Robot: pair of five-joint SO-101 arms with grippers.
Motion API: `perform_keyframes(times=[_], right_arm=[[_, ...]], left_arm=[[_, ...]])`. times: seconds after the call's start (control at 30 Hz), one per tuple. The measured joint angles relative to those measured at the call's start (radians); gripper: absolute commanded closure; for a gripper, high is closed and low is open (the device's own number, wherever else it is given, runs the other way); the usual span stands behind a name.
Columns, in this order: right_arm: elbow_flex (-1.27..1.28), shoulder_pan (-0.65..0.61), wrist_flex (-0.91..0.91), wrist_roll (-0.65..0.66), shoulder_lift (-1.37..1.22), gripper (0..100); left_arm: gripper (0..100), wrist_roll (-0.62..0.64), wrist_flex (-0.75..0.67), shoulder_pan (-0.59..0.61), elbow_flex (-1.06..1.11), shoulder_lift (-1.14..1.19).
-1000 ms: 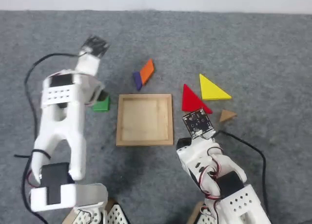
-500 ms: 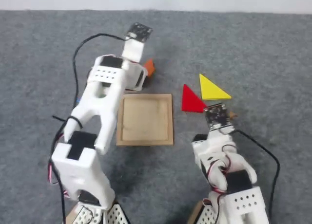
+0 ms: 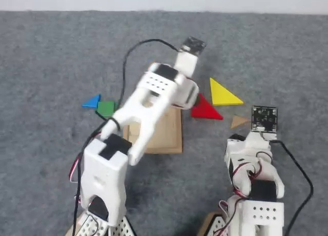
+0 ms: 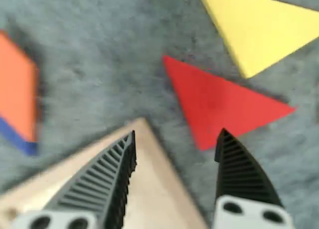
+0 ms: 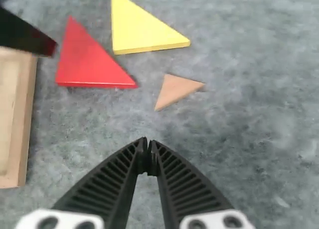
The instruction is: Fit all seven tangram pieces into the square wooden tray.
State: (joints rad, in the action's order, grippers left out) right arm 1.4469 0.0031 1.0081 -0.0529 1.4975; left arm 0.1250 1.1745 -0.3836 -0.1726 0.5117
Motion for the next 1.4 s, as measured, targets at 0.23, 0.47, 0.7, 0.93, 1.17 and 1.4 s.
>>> perform_keyframes(times=[0.23, 0.47, 0.7, 0.93, 1.17, 1.4], right_arm=[[-0.003, 0.0, 0.0, 0.0, 0.0, 96.8], [-0.003, 0.0, 0.0, 0.0, 0.0, 96.8], [-0.003, 0.0, 0.0, 0.0, 0.0, 96.8], [-0.003, 0.0, 0.0, 0.0, 0.0, 96.8], [-0.003, 0.0, 0.0, 0.0, 0.0, 96.8], [-0.003, 0.0, 0.0, 0.0, 0.0, 96.8]], left_arm=[[67, 0.405, 0.0, -0.026, -0.002, 0.009], [65, 0.789, 0.002, -0.072, -0.002, 0.009], [69, 0.891, 0.029, -0.127, -0.018, 0.017], [69, 0.911, 0.06, -0.117, -0.049, 0.117], [69, 0.937, 0.212, -0.083, -0.299, 0.285], [69, 0.939, 0.374, -0.084, -0.595, 0.474]])
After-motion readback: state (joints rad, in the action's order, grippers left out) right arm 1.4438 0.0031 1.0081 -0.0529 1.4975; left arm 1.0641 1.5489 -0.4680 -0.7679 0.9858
